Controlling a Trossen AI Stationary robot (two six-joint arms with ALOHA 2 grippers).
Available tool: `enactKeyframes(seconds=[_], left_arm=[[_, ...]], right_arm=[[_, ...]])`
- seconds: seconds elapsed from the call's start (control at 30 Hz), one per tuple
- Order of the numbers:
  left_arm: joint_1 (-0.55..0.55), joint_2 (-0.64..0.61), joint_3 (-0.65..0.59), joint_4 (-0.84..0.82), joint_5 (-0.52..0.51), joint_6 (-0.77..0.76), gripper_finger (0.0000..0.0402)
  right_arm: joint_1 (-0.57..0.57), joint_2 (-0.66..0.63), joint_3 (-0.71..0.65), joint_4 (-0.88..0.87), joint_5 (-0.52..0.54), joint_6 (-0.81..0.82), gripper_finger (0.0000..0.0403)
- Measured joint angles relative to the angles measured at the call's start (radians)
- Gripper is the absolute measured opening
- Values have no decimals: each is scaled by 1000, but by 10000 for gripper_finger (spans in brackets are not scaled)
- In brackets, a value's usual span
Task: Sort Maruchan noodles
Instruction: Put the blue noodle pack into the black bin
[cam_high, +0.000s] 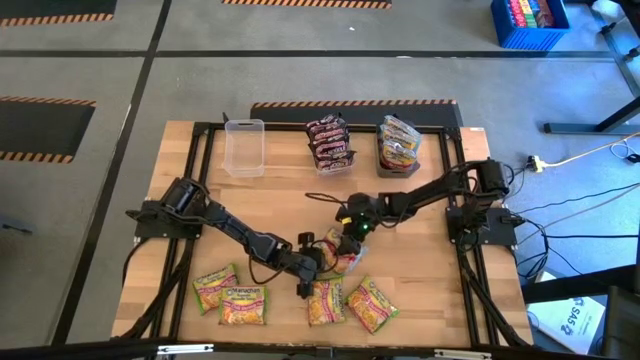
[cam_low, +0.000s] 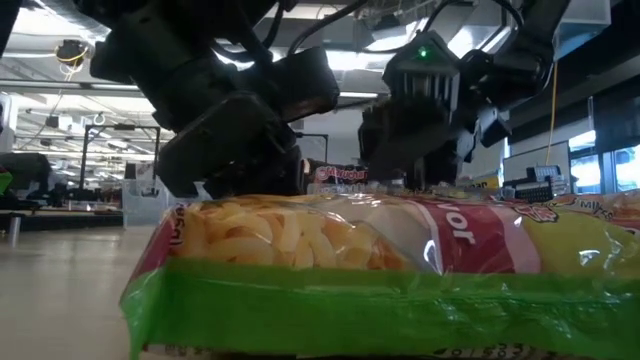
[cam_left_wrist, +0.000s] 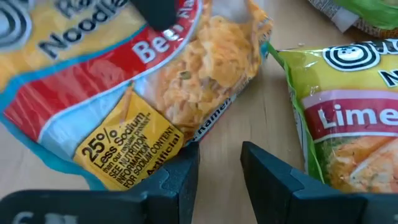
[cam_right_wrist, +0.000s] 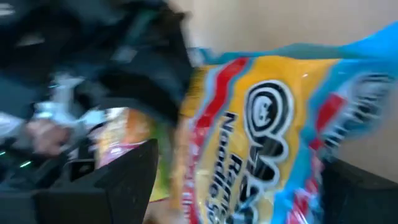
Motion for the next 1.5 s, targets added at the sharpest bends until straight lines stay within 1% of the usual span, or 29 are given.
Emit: enactKeyframes(seconds=[0.13,0.23,0.33,0.53,0.63,0.73,0.8,0.87,0.93,1.03,1.13,1.33,1.5], left_arm=[[1,1,0,7,-4,0,119],[1,1,0,8,-12,1,119],[1,2,0,11,-24,1,119],[4,3,-1,17,-27,3,119],[5,-5,-2,15,-25,2,119],[7,-34,-5,-10,-7,0,119],[4,-71,-6,-51,-5,6,119],[3,-113,-5,-92,-17,6,119],[1,-146,-5,-156,-23,6,119],[1,-173,-5,-210,-36,-2,119],[0,-179,-4,-227,-38,-2,119],[0,-179,-4,-218,-37,-3,119],[0,-179,-3,-211,-61,-4,119]], right_arm=[[0,0,0,23,-18,5,307],[5,0,1,21,-17,4,293],[19,-1,1,24,-13,-4,260],[33,-1,1,22,-9,-24,166],[28,-2,1,23,-23,-37,124],[23,-18,1,10,-56,-72,97],[14,-47,1,-14,-76,-94,95],[-3,-90,1,-72,-90,-126,97],[-22,-145,1,-151,-79,-168,107],[-64,-247,2,-305,-25,-249,118],[-116,-373,2,-480,32,-339,115],[-247,-635,2,-768,190,-534,105],[-351,-822,2,-908,357,-710,111]])
